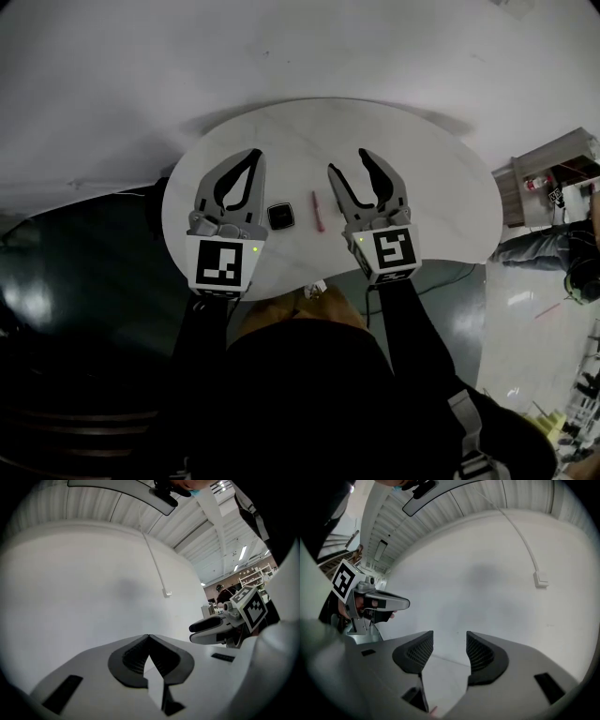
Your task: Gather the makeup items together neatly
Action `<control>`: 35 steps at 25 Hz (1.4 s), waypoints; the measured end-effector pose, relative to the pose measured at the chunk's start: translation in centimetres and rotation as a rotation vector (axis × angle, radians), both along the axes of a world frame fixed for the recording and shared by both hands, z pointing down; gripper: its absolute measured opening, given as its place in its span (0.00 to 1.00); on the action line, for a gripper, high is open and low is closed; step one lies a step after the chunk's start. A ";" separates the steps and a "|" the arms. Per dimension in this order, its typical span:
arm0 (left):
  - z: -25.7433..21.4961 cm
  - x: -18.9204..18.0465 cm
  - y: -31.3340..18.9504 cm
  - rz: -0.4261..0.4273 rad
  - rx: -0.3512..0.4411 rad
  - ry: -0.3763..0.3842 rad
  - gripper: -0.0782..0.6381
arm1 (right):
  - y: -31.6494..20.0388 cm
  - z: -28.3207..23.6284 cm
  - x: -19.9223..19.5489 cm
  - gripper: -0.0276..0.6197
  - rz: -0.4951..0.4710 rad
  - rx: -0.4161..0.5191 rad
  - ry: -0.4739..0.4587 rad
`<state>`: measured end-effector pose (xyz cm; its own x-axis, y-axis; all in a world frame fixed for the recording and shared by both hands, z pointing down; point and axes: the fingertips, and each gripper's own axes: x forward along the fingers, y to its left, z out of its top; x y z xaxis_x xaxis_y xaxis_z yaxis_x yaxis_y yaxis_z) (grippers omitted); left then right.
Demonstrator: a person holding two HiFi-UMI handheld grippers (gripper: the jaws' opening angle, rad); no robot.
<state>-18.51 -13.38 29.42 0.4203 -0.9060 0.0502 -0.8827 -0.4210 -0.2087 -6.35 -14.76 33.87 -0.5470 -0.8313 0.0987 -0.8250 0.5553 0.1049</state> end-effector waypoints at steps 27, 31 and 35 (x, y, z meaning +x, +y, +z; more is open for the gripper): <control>1.5 5.4 2.2 -0.133 0.005 -0.029 0.13 | 1.1 1.7 4.0 0.09 -0.150 -0.014 -0.052; 1.5 5.8 2.1 -0.134 0.007 -0.031 0.13 | 0.9 1.9 4.5 0.09 -0.138 -0.018 -0.058; 1.3 6.0 1.9 -0.136 0.005 -0.030 0.13 | 0.5 1.8 4.8 0.09 -0.136 -0.020 -0.056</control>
<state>-12.54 -11.51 30.75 0.2915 -0.9549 0.0563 -0.9249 -0.2964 -0.2381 -1.57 -14.24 35.68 -0.6594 -0.7475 0.0804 -0.7464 0.6637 0.0487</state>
